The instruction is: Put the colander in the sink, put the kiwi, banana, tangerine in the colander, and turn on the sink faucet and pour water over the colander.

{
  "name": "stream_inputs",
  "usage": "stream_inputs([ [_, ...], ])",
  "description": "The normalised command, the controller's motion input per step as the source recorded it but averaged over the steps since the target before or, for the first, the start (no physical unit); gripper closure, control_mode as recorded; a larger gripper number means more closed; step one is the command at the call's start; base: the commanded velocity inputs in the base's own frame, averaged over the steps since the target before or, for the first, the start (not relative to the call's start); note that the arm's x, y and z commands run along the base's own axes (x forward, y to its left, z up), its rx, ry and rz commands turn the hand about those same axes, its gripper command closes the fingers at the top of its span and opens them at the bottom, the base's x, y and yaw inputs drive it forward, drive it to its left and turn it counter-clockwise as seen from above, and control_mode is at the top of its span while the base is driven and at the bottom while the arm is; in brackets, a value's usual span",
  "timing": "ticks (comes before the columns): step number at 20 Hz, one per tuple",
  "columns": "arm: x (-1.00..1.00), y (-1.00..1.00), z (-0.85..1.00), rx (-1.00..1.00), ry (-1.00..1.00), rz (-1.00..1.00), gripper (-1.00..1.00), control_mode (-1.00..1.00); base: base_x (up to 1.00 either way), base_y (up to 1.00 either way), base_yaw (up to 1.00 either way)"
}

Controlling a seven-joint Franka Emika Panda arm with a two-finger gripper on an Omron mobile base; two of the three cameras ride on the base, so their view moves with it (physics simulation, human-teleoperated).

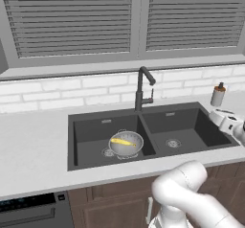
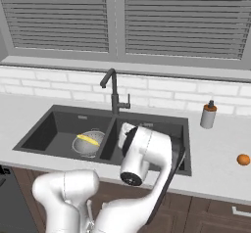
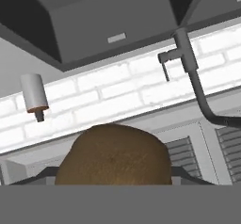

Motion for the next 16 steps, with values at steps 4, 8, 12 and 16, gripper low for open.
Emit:
stream_inputs([
  [4,-0.77,0.61,0.56,0.04,0.07,0.08,1.00,-1.00,0.00,0.00,0.00],
  [8,-0.63,0.82,0.70,0.00,0.13,0.00,1.00,-1.00,0.00,0.00,0.00],
  [12,-0.41,0.89,0.80,-0.04,0.33,0.00,1.00,-1.00,0.00,0.00,0.00],
  [16,-0.16,0.91,0.79,-0.09,0.50,0.00,1.00,-1.00,0.00,0.00,0.00],
])
